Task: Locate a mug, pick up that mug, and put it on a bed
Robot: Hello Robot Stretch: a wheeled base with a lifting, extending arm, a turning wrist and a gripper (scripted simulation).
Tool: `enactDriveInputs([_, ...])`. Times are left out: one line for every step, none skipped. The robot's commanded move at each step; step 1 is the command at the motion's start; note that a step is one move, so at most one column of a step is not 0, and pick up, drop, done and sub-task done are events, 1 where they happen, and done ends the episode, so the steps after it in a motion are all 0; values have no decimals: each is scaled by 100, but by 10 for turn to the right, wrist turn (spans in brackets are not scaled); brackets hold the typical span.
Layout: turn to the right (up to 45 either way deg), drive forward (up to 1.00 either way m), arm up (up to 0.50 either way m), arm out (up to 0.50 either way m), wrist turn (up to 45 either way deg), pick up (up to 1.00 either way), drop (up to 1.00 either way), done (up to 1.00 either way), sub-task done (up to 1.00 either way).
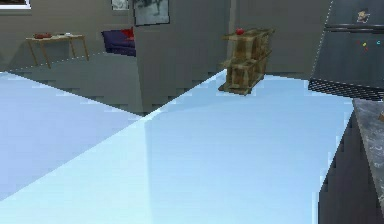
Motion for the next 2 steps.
enactDriveInputs([0,0,0,0,-450,0,0,0,0])
enactDriveInputs([0,0,0,0,-450,0,0,0,0])
